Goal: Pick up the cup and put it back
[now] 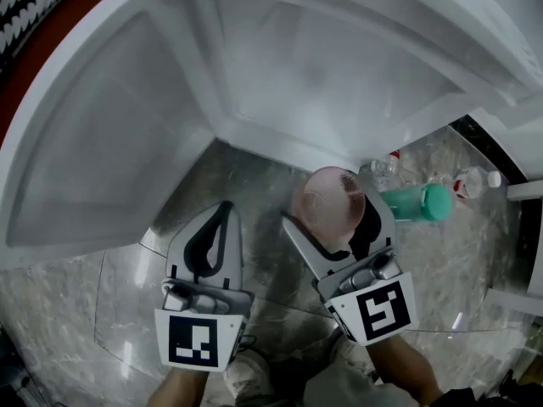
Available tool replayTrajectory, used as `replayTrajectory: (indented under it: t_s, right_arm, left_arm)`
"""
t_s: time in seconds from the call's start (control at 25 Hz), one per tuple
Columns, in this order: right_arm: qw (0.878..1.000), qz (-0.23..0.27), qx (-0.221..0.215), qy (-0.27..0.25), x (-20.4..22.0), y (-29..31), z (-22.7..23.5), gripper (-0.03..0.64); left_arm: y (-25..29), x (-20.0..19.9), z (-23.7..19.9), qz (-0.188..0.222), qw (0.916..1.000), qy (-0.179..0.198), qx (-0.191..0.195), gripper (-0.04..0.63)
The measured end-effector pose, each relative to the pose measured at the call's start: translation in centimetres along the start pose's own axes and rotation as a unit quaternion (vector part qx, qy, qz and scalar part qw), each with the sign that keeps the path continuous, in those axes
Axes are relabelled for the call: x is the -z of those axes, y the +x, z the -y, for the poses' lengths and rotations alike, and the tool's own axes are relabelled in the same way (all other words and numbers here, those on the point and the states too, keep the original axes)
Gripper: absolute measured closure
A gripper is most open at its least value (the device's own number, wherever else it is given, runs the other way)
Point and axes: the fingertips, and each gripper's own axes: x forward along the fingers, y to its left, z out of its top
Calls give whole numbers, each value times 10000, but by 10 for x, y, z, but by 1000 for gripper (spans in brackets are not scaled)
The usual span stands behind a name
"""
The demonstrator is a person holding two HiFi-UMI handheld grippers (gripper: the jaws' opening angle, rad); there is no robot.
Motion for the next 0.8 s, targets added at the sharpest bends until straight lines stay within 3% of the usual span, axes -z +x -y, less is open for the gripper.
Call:
replayTrajectory:
  t_s: [0.44, 0.64, 0.8]
  right_arm:
    - [9984, -378, -270, -329, 3, -18, -21, 230]
    - [9976, -100, -541, -430, -38, -29, -26, 230]
    - [9956, -112, -707, -604, -87, -41, -34, 230]
  left_arm:
    - [-2, -15, 16, 121, 9998, 148, -55, 583]
    - [-18, -31, 25, 30, 9994, 226, -271, 583]
    - [-38, -67, 26, -11, 9980, 465, -422, 583]
